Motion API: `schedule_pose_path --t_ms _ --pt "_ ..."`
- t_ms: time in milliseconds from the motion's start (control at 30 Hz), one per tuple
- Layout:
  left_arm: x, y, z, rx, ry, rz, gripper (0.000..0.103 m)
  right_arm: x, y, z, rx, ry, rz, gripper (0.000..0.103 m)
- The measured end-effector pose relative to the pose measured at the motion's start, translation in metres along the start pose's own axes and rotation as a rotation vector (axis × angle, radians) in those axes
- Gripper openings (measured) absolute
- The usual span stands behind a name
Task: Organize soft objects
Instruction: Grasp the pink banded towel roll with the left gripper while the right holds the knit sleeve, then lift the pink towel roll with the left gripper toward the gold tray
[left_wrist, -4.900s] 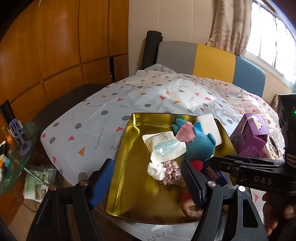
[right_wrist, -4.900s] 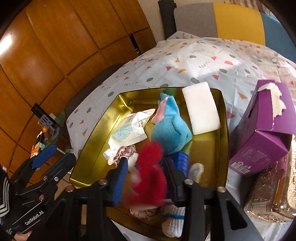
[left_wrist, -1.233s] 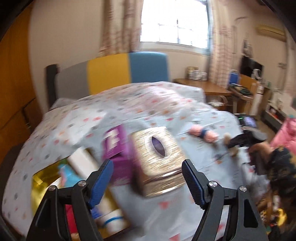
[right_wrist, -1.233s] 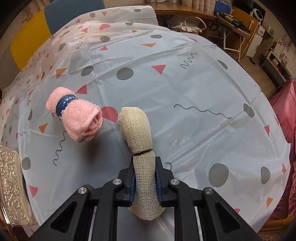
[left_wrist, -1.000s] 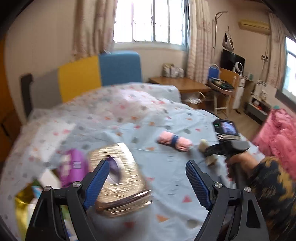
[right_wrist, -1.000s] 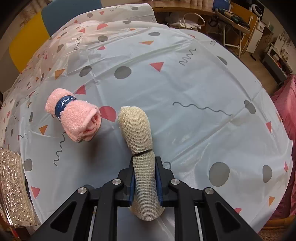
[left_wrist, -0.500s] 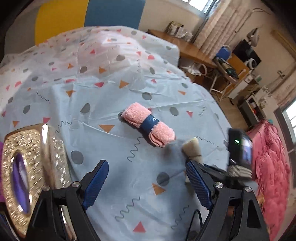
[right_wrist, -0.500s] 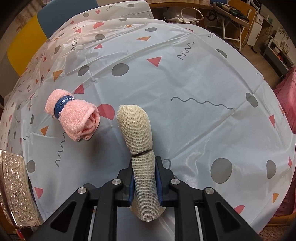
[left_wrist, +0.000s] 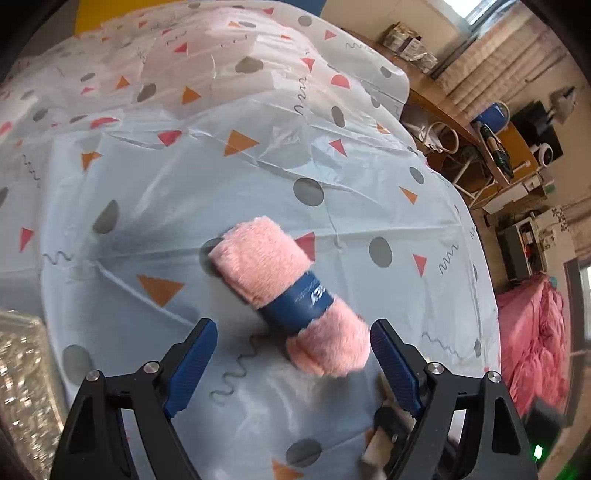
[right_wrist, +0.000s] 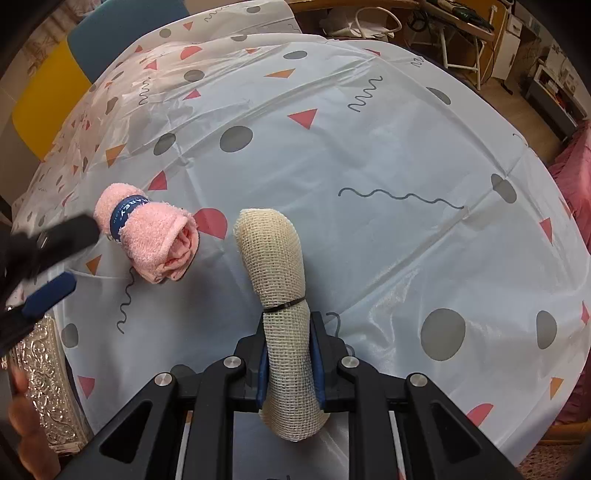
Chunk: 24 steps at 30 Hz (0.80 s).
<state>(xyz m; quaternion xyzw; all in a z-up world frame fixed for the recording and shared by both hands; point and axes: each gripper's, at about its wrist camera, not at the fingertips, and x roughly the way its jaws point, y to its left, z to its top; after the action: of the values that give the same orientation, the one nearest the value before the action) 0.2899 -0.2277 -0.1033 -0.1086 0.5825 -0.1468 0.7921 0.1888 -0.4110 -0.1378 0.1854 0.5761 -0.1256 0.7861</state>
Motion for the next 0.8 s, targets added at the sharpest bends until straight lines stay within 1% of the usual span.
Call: schedule_pose_path --t_ms 100,167,233,300,333,400,467,567,633,700,800 --pt "0.013 -0.004 0.008 -0.033 0.002 0.006 0.085 0.000 0.000 0.000 0.004 -0.001 0.006 0.018" --pt "0.019 -0.007 0.013 -0.032 -0.010 0.020 0.087 0.001 0.001 0.000 -0.002 -0.002 0.001 0.018" --pt "0.033 -0.011 0.014 -0.005 0.034 0.022 0.087 0.001 0.004 -0.001 -0.015 -0.005 -0.012 0.018" --pt "0.039 -0.008 0.010 0.000 0.041 0.045 0.083 0.002 0.007 -0.002 -0.027 -0.008 -0.022 0.018" --pt "0.038 -0.009 0.008 0.026 0.027 0.052 0.081 0.002 0.008 -0.002 -0.030 -0.010 -0.024 0.018" --pt "0.033 -0.012 0.002 0.112 0.006 0.102 0.052 0.002 0.010 -0.003 -0.034 -0.011 -0.025 0.018" --pt "0.026 -0.006 -0.005 0.131 0.004 0.087 0.048 0.002 0.010 -0.003 -0.035 -0.013 -0.024 0.018" --pt "0.014 0.004 -0.022 0.179 0.010 0.095 0.046 0.002 0.009 -0.003 -0.032 -0.013 -0.017 0.018" --pt "0.007 0.006 -0.038 0.236 0.021 0.112 0.046 0.002 0.009 -0.004 -0.038 -0.016 -0.021 0.018" --pt "-0.002 0.009 -0.058 0.288 0.020 0.140 0.046 0.002 0.010 -0.004 -0.049 -0.017 -0.028 0.018" --pt "-0.017 0.013 -0.094 0.370 0.025 0.153 0.046 0.002 0.014 -0.006 -0.074 -0.021 -0.045 0.018"
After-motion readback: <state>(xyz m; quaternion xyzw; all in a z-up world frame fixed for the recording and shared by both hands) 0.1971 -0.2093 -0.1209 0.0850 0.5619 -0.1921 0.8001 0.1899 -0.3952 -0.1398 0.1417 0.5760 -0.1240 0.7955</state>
